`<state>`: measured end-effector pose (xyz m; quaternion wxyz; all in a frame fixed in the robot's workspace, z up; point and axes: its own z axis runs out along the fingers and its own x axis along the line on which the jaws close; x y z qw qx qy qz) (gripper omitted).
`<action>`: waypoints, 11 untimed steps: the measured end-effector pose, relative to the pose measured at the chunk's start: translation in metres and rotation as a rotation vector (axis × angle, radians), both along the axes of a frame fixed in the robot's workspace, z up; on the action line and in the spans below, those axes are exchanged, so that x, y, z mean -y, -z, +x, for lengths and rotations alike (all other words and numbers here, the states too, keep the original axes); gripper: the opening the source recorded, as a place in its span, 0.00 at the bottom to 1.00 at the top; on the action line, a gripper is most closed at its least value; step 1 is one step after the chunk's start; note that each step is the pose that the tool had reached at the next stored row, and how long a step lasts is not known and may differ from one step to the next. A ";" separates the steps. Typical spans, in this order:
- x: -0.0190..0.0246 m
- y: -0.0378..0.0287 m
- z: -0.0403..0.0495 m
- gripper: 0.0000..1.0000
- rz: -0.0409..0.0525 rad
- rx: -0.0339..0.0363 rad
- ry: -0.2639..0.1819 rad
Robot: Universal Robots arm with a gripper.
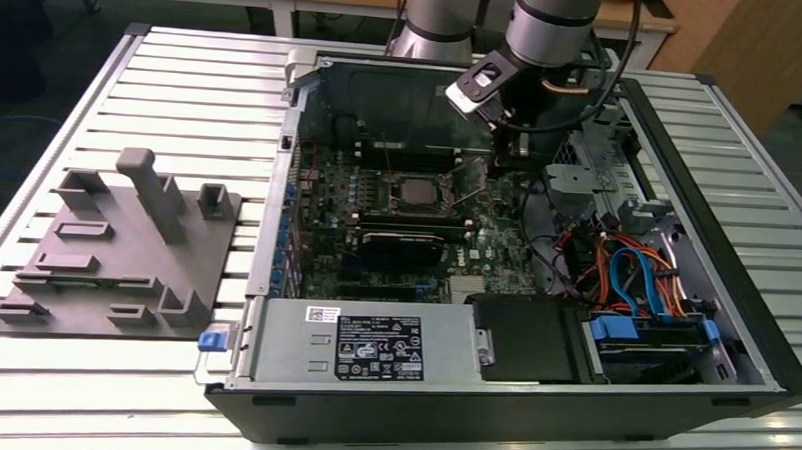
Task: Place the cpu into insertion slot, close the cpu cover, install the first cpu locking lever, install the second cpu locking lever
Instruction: 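Close the cpu cover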
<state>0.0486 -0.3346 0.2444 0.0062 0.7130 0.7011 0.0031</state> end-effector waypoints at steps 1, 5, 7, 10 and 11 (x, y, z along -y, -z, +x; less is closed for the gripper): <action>0.0000 0.0000 -0.0013 0.10 -0.0001 0.0000 0.000; -0.0003 0.0001 -0.0063 0.10 0.0000 0.0000 0.000; -0.0005 0.0001 -0.0080 0.10 0.0001 0.0000 0.000; -0.0010 0.0002 -0.0116 0.10 0.0001 0.0000 0.000; -0.0010 0.0002 -0.0130 0.10 0.0000 0.0000 0.000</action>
